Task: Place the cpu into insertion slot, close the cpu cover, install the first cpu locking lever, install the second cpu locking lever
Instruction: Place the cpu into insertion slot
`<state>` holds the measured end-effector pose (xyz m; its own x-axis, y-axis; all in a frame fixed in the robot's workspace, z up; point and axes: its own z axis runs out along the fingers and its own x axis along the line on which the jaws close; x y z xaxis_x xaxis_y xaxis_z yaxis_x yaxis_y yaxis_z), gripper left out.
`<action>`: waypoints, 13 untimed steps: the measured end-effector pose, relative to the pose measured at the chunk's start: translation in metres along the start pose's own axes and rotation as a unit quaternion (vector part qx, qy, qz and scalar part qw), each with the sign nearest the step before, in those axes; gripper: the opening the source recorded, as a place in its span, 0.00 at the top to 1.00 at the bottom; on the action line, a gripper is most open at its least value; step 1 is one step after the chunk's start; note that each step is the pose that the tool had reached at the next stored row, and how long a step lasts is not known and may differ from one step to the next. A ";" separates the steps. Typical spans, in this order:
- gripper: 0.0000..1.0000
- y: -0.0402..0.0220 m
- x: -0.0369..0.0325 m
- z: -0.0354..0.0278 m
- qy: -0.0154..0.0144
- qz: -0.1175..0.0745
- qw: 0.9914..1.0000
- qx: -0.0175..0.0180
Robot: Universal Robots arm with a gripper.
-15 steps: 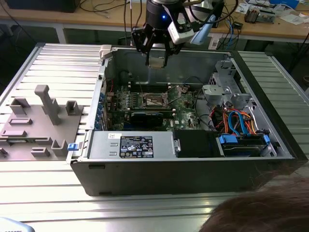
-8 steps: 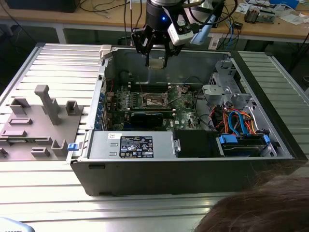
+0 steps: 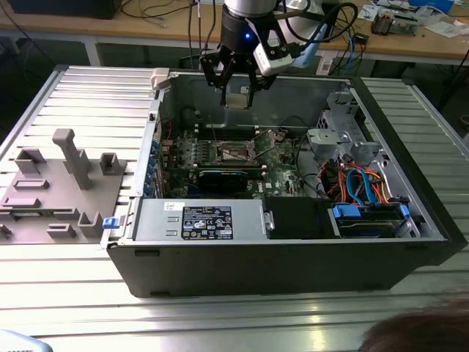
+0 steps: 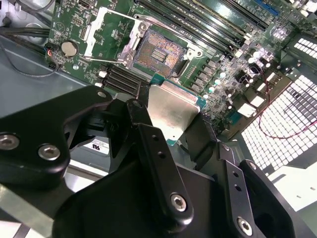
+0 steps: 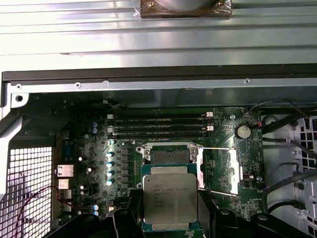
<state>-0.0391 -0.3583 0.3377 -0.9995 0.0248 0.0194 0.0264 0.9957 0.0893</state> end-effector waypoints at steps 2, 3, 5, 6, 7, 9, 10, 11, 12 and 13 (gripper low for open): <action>0.46 0.0000 0.0002 0.0004 0.000 0.000 1.000 0.000; 0.46 -0.0001 0.0004 0.0005 0.000 0.000 1.000 0.000; 0.46 -0.0001 0.0007 0.0010 0.000 0.000 1.000 0.000; 0.46 -0.0001 0.0009 0.0012 0.000 0.000 1.000 0.000; 0.46 -0.0002 0.0011 0.0015 0.000 0.000 1.000 0.000; 0.46 -0.0003 0.0016 0.0027 0.000 0.000 1.000 0.000; 0.46 -0.0004 0.0019 0.0039 0.000 0.000 1.000 0.000; 0.46 -0.0005 0.0020 0.0049 0.000 0.000 1.000 0.000; 0.46 -0.0006 0.0021 0.0055 0.000 0.000 1.000 0.000; 0.46 -0.0006 0.0021 0.0061 0.000 0.000 1.000 0.000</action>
<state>-0.0413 -0.3583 0.3316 -0.9995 0.0247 0.0193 0.0264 0.9957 0.0893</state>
